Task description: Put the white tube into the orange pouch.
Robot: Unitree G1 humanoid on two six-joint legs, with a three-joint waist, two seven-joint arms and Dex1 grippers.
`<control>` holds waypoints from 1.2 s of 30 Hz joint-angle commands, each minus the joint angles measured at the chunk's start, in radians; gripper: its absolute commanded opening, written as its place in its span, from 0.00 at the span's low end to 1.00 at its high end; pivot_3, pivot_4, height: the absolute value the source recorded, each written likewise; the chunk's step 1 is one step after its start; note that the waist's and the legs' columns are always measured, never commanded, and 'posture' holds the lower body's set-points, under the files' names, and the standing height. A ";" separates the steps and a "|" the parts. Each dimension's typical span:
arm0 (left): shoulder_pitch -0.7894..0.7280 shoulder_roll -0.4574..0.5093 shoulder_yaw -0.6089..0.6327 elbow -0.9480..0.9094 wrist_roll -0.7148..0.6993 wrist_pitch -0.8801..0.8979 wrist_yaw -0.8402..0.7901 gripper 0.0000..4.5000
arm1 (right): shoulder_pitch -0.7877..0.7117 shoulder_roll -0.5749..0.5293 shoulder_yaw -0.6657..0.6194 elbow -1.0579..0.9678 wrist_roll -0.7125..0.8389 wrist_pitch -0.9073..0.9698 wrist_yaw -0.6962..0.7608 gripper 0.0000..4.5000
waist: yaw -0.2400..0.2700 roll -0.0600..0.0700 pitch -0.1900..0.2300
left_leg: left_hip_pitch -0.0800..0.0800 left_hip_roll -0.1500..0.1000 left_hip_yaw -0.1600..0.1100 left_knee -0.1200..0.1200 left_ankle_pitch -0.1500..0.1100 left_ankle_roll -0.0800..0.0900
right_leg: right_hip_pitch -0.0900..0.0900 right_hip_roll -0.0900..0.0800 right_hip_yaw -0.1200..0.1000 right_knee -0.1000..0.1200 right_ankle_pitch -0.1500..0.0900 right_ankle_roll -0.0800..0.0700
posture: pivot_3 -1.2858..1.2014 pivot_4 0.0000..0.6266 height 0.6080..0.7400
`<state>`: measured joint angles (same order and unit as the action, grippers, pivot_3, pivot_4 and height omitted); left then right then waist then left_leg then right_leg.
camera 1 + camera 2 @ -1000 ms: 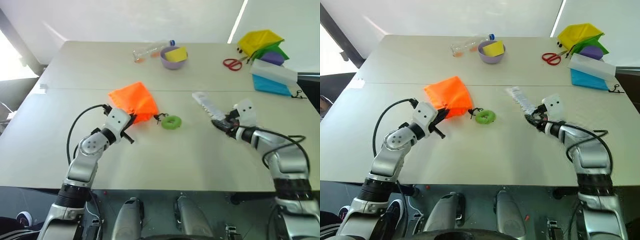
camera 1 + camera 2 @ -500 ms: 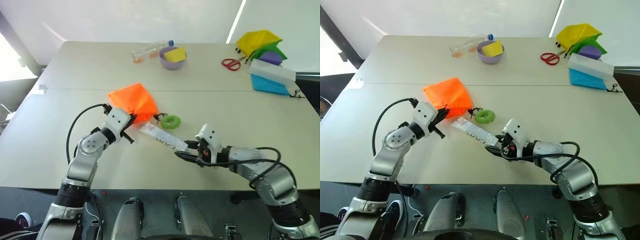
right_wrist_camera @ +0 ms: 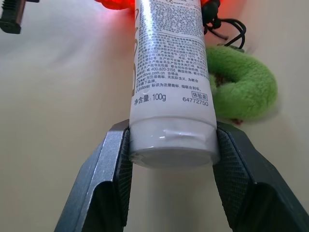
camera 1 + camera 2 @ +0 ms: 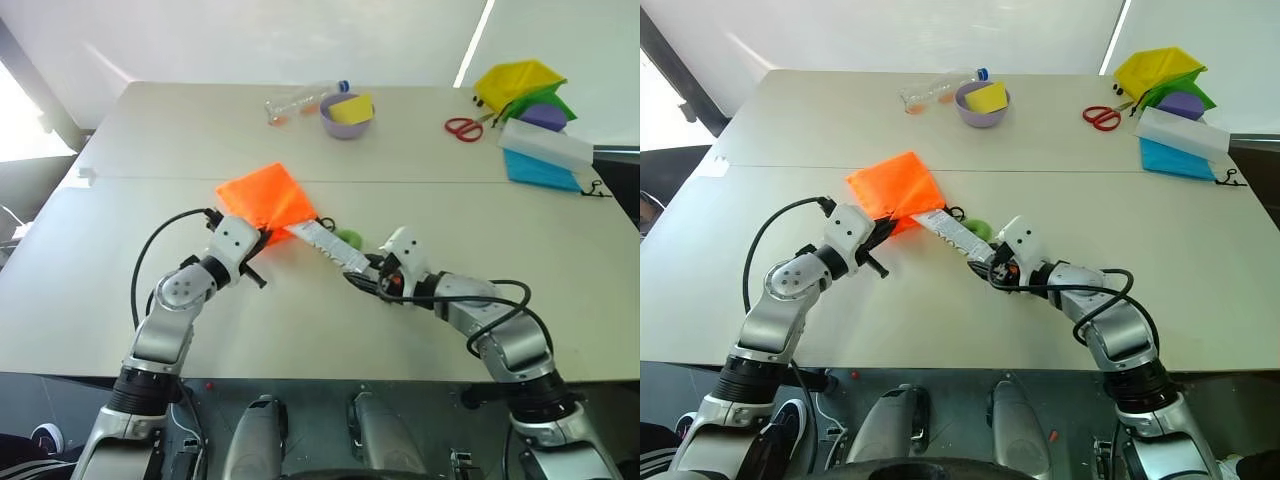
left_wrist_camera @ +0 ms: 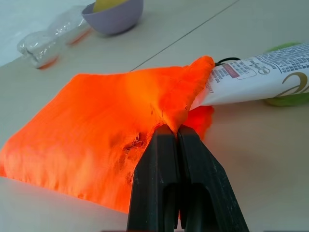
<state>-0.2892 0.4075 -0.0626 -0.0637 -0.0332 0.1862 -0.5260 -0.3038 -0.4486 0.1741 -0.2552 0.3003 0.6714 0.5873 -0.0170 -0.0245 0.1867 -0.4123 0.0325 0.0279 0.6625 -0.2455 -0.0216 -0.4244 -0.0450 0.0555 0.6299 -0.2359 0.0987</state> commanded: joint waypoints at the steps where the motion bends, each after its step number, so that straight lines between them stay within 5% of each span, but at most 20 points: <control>1: -0.010 -0.003 0.003 -0.048 -0.010 -0.006 0.000 0.00 | -0.030 0.038 0.008 -0.024 -0.024 -0.013 -0.043 0.40 | -0.002 0.000 0.000 | 0.000 0.000 0.000 0.000 0.000 0.000 | 0.000 0.000 0.000 0.000 0.000 0.000 | 0.52 0.24 1.00; 11: -0.016 -0.008 -0.002 -0.042 -0.007 -0.008 -0.001 0.00 | -0.026 0.007 0.046 -0.043 -0.098 -0.005 -0.043 0.40 | 0.001 0.000 0.000 | 0.000 0.000 0.000 0.000 0.000 0.000 | 0.000 0.000 0.000 0.000 0.000 0.000 | 0.52 0.24 1.00; 36: -0.013 -0.014 -0.003 -0.041 -0.003 -0.013 -0.003 0.00 | -0.156 0.230 0.120 0.102 -0.227 0.063 -0.218 0.40 | -0.003 0.000 0.000 | 0.000 0.000 0.000 -0.001 0.000 0.000 | -0.001 0.000 0.000 0.000 0.000 0.000 | 0.52 0.24 1.00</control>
<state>-0.2904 0.3935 -0.0651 -0.0647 -0.0325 0.1870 -0.5289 -0.4403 -0.2339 0.2921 -0.1562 0.0818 0.7479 0.3799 -0.0203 -0.0245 0.1867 -0.4127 0.0327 0.0282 0.6619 -0.2455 -0.0216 -0.4252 -0.0454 0.0553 0.6299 -0.2359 0.0985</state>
